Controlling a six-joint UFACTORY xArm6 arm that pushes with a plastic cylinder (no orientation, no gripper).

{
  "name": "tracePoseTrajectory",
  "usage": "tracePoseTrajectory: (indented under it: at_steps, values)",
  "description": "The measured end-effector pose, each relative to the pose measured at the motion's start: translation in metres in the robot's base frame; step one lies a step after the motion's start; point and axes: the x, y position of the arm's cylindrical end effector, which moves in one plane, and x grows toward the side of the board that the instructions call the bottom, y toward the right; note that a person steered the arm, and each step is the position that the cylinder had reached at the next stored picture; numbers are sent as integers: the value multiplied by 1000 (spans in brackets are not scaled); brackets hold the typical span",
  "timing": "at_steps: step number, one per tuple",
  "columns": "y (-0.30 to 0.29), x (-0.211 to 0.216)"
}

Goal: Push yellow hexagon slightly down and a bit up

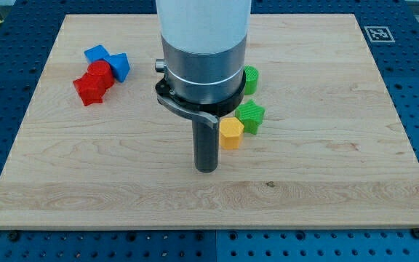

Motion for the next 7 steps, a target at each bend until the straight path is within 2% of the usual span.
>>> tracePoseTrajectory:
  at_steps: [2, 4, 5, 6, 7]
  values:
    - [48, -19]
    - [58, -38]
    - [65, -28]
    - [61, 1]
    - [32, -4]
